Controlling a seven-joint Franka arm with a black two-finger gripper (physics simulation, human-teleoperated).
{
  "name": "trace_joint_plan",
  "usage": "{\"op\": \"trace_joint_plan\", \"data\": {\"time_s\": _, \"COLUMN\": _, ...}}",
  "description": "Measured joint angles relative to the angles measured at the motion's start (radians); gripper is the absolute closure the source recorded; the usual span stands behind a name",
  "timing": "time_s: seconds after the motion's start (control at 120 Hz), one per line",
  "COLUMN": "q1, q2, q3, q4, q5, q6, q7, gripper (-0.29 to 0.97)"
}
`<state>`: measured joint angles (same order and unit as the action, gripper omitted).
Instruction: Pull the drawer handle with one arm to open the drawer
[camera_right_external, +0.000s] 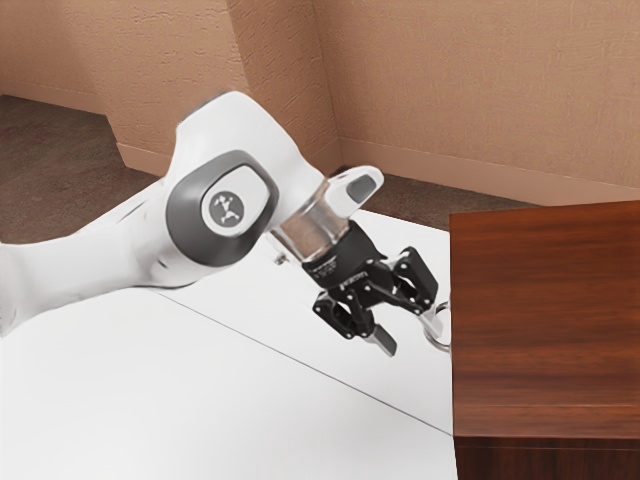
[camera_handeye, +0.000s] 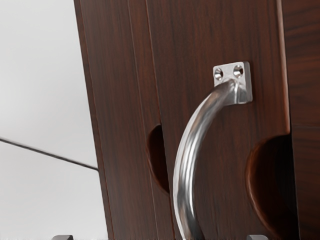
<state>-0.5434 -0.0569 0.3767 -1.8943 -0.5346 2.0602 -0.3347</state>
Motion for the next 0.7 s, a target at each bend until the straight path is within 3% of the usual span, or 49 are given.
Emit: {"op": "trace_joint_plan", "data": {"time_s": 0.7, "q1": 0.018, "q2": 0.030, "q3": 0.001, "q4": 0.005, "q5": -0.028, "q6": 0.000, "q7": 0.040, "gripper": 0.27}}
